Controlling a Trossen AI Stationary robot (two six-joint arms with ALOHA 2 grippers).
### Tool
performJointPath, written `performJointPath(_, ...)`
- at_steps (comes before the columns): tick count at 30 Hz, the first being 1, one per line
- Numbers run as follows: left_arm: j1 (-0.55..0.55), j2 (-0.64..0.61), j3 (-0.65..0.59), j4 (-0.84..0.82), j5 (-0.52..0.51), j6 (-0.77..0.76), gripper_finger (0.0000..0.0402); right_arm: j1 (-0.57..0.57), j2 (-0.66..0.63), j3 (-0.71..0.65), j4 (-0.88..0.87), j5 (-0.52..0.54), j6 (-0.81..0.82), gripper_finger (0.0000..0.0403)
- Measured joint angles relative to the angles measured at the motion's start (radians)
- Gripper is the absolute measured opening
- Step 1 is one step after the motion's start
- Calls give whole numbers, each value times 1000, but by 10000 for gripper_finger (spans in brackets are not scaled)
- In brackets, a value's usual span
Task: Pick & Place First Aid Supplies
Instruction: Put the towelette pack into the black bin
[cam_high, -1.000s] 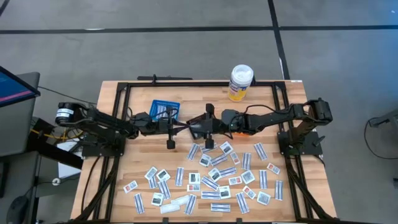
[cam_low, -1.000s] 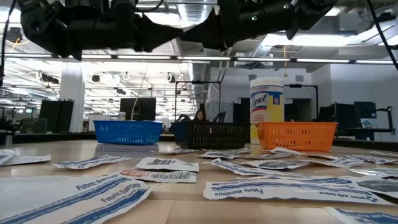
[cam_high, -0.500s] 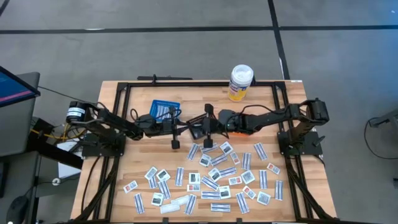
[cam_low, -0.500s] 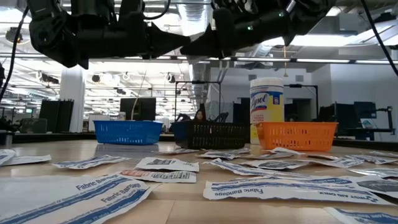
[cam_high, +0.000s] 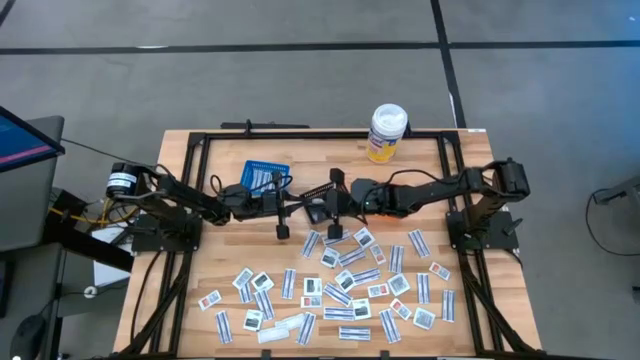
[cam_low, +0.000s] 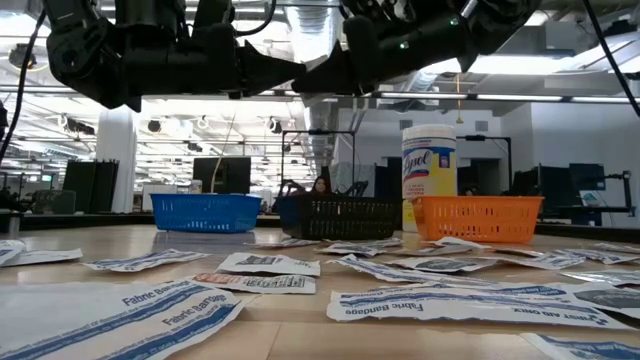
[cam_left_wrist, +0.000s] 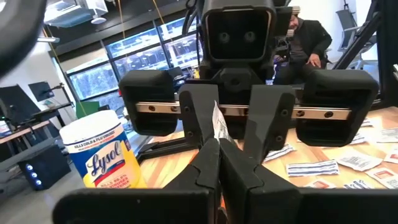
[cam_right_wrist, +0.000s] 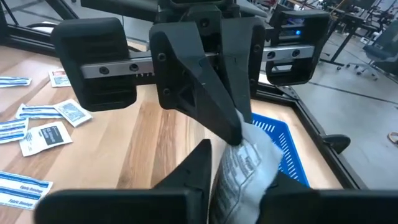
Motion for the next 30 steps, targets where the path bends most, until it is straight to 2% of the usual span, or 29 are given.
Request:
performJointPath(7, 0, 0, 0, -25, -5, 0, 6, 28, -8, 0, -33, 82, -1, 79)
performJointPath(13, 1, -1, 0, -37, -5, 0, 8, 20, -12, 0, -60, 83, 0, 81)
performJointPath(18, 1, -1, 0, -37, -5, 0, 5, -1, -13, 0, -154, 82, 0, 81)
performJointPath(23, 0, -1, 0, -35, -4, 0, 8, -16, -13, 0, -141, 82, 1, 80)
performJointPath(26, 0, -1, 0, -35, -4, 0, 6, -16, -13, 0, -136, 82, 8, 67)
performJointPath(30, 0, -1, 0, -35, -3, 0, 8, -15, -13, 0, -142, 81, -2, 14)
